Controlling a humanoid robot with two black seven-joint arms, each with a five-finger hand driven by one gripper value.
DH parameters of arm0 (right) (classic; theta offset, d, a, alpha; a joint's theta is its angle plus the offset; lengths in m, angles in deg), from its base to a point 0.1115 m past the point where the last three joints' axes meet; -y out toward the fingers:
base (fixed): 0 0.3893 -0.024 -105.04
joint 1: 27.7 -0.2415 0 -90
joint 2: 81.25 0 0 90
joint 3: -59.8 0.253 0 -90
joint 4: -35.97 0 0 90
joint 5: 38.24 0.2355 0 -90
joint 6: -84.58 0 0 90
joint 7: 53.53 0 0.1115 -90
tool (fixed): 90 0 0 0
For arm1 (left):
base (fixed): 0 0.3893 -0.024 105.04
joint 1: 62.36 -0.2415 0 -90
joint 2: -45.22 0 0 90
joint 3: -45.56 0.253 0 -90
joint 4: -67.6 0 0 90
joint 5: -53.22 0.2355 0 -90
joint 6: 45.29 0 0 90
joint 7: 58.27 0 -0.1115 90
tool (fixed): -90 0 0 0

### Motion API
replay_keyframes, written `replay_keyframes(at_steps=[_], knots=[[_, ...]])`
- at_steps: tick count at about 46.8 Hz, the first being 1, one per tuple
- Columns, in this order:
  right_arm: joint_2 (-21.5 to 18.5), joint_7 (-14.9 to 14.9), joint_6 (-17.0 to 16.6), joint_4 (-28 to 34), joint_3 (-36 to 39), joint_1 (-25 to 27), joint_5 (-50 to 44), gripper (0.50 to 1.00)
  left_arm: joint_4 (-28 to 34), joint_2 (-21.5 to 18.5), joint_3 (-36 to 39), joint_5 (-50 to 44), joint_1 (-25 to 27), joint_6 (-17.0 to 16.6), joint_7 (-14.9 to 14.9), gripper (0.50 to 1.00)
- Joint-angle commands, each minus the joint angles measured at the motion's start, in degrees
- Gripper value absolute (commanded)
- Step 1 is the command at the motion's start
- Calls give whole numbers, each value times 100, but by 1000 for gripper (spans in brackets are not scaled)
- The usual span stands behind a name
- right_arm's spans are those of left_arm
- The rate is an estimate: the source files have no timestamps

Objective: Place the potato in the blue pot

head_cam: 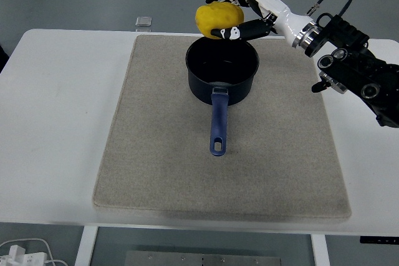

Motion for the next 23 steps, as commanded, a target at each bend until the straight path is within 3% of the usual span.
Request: replay_keyframes(at_steps=[1, 14, 23], knots=[[-286, -10, 1, 270, -71, 3, -15, 500, 0, 0, -1, 0, 0, 0, 0, 999], [-849, -10, 124, 965, -247, 29, -76, 500, 0, 0, -1, 0, -9, 0, 0, 999], [-858, -10, 397, 1246, -457, 73, -76, 500, 0, 0, -1, 0, -9, 0, 0, 999]])
